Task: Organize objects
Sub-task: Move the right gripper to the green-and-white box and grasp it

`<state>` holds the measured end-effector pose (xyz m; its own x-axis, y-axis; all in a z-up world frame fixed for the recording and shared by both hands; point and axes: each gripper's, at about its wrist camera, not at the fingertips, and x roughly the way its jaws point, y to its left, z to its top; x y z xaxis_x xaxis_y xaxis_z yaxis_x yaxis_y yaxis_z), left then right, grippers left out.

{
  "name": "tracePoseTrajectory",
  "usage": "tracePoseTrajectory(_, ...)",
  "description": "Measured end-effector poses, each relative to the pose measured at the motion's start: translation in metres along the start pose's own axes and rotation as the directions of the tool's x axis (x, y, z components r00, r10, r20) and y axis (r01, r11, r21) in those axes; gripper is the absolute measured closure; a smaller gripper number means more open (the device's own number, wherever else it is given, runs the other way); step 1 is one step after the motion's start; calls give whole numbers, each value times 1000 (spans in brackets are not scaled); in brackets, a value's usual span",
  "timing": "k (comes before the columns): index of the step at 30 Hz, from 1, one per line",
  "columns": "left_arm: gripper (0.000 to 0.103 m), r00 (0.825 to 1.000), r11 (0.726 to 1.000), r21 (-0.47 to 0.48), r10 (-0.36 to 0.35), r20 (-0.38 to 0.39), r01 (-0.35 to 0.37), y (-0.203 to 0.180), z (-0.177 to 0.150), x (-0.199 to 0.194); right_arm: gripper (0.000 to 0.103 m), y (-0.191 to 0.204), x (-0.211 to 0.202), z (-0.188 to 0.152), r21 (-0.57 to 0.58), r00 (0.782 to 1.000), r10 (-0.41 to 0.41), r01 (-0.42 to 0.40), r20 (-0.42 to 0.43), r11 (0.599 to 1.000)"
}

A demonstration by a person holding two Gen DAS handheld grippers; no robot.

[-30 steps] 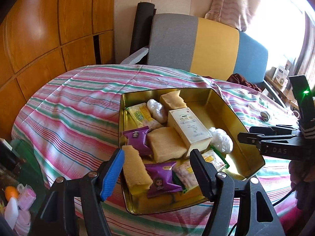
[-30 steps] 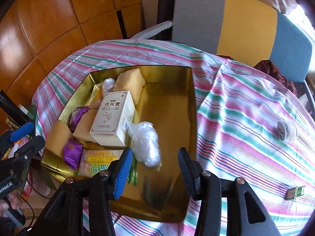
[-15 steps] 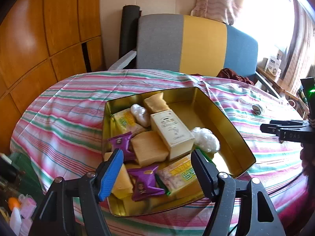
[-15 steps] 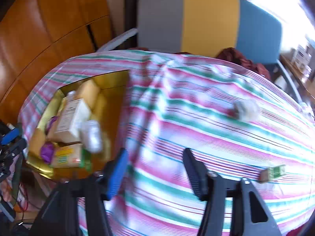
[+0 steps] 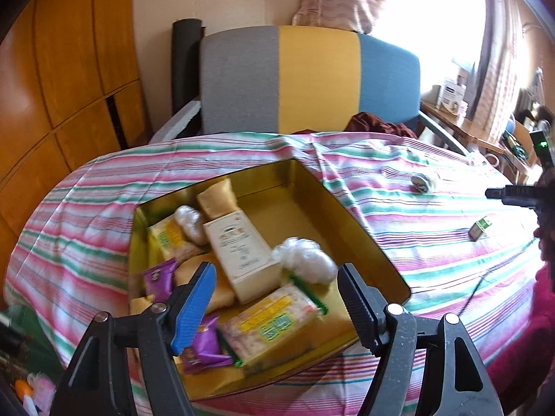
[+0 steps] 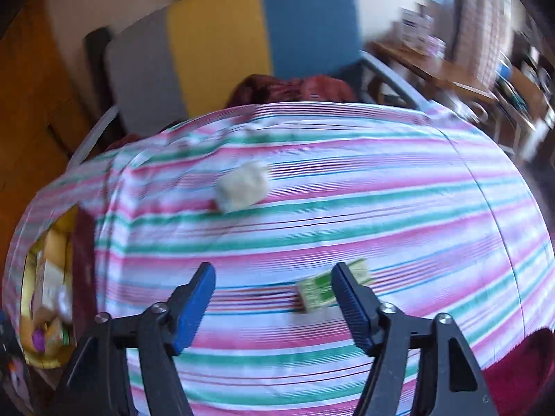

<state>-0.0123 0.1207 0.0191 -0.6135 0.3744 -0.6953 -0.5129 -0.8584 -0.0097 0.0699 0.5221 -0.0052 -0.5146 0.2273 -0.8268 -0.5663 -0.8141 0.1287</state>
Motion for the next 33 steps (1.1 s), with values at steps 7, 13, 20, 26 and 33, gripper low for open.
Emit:
tracePoseTrajectory(7,29,999,998,39,-40,-16,41,-23,7,10,26,-52,31,4,156,996,-10,23,-89,987)
tracePoseTrajectory(13,29,997,994,77,-74,-27,76,-45,17,16,24,-36,52,-4,-2,992,-61,61,-107,998)
tracePoseTrajectory(20,29,993,986,120,-110,-38,114,-69,29,24,19,-11,72,-7,-246,979,-123,81,-163,966)
tracePoseTrajectory(26,27,987,977,145,-156,-29,159,-94,50,31,19,-21,85,-9,-239,977,-96,48,-192,970)
tracePoseTrajectory(33,27,975,958,187,-206,-81,218,-140,68,59,29,-26,83,-11,-210,980,-88,49,-180,976)
